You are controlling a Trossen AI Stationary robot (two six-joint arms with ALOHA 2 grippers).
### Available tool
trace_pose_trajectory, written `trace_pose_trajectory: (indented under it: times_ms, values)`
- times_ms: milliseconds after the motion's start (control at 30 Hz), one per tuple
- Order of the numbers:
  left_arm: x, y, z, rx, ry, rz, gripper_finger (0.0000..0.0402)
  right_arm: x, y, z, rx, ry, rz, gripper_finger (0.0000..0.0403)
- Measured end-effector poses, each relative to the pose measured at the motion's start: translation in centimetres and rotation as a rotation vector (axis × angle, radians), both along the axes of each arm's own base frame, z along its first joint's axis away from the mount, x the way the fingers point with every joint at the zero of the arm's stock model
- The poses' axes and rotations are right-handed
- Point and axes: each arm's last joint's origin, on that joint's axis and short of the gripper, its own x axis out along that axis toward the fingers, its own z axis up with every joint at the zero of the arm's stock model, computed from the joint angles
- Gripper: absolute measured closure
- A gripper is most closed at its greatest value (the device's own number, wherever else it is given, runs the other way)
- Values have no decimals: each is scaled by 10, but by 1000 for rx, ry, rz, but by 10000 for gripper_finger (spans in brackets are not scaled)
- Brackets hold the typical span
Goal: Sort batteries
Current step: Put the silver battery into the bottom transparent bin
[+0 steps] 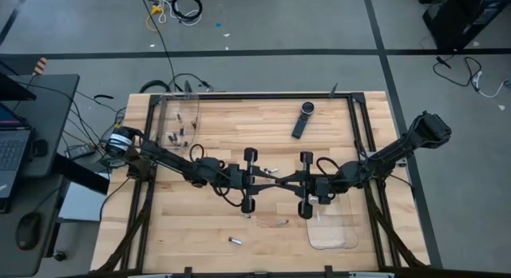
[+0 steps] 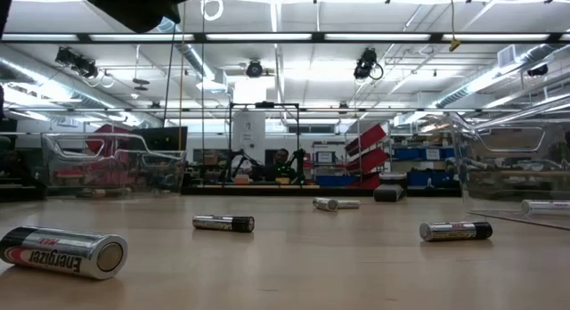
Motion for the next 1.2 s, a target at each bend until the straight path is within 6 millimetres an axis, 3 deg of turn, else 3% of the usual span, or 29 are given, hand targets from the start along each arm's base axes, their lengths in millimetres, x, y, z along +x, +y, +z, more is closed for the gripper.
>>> trace_pose_trajectory:
  times_ms: [333,700,1000,1200]
  values:
    - [3,2,-15,-60,168,149,224,-4,5,1,43,-6,-51,380]
    - [-7,7,-30,-62,515,281,209,-33,19,-4,252,157,-379,379]
    - [-29,16,-23,-43,687,422,209,-67,18,-11,529,335,-281,379]
    - [-43,21,-11,-18,724,475,209,-79,16,-32,662,672,-111,379]
